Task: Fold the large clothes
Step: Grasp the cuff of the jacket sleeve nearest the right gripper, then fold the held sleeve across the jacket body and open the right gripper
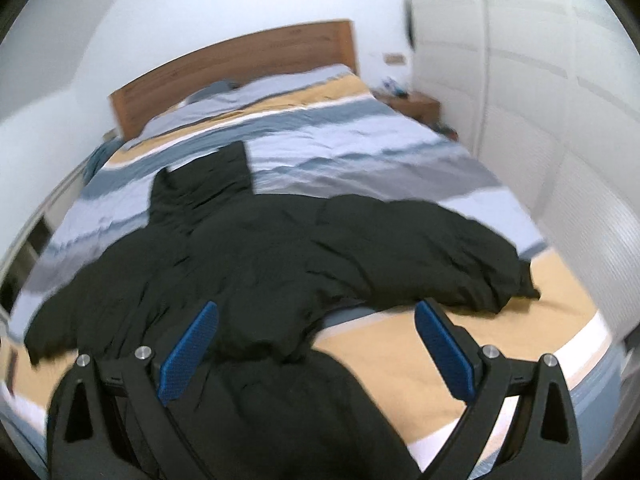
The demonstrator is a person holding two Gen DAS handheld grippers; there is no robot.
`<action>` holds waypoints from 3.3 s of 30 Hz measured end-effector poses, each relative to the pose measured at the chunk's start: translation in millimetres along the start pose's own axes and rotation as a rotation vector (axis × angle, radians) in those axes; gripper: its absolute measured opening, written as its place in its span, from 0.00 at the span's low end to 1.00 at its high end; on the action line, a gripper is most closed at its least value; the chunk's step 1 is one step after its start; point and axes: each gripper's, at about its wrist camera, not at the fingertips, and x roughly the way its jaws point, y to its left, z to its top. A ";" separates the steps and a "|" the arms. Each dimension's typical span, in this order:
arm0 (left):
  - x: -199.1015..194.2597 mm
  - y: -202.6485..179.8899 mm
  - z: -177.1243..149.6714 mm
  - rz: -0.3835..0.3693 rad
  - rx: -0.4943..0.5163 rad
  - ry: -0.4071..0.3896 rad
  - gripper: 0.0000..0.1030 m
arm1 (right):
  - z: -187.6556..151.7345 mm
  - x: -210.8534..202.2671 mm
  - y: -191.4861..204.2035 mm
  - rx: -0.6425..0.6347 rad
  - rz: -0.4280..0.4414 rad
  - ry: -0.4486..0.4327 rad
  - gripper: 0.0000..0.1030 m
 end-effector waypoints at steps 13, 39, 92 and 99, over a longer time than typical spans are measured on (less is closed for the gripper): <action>76.9 6.2 -4.8 0.049 -0.036 0.123 0.99 | -18.9 98.2 -164.8 0.499 -0.022 0.086 0.97; 117.5 1.1 -23.7 0.056 -0.056 0.223 0.99 | -30.9 155.0 -263.8 0.884 0.196 -0.049 0.21; -39.9 93.6 -67.1 -0.042 -0.240 0.035 0.99 | -93.6 82.4 121.8 -0.378 0.307 0.196 0.20; -66.1 70.1 -55.9 -0.095 -0.225 0.005 0.99 | -107.8 49.4 141.3 -0.421 0.404 0.223 0.54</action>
